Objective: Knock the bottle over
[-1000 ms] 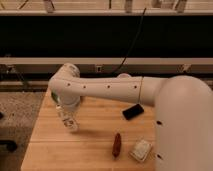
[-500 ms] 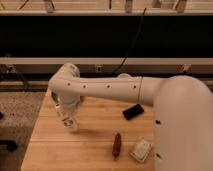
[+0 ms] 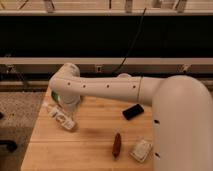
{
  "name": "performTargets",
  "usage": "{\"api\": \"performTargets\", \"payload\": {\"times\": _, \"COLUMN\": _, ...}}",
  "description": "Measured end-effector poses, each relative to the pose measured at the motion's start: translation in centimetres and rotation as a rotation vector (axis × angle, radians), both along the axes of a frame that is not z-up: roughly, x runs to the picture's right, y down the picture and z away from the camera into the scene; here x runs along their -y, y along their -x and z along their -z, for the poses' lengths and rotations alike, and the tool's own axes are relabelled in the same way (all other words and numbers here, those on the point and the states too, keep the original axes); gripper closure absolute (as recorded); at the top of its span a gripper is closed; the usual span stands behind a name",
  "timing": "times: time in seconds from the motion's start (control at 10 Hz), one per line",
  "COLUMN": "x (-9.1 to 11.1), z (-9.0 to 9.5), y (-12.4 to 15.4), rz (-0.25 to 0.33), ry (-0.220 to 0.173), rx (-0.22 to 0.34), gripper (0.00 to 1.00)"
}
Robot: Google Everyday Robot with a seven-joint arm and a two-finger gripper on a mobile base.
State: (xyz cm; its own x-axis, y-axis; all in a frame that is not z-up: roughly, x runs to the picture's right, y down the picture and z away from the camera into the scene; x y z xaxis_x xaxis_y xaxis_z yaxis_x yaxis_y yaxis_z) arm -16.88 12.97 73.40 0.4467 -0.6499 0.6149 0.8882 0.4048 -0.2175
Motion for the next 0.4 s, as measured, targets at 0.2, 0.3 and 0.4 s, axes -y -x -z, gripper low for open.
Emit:
{"api": "performTargets", "payload": {"times": 0.2, "x": -0.17, "z": 0.17, "y": 0.10, "rz": 0.007, "ry": -0.001, "rx": 0.007, "gripper": 1.00}}
{"api": "performTargets", "payload": {"times": 0.3, "x": 0.12, "z": 0.22, "y": -0.15, "rz": 0.002, "ry": -0.004, "rx": 0.005, "gripper": 1.00}}
{"api": "performTargets", "payload": {"times": 0.4, "x": 0.42, "z": 0.23, "y": -0.46, "rz": -0.003, "ry": -0.005, "rx": 0.004, "gripper": 1.00}}
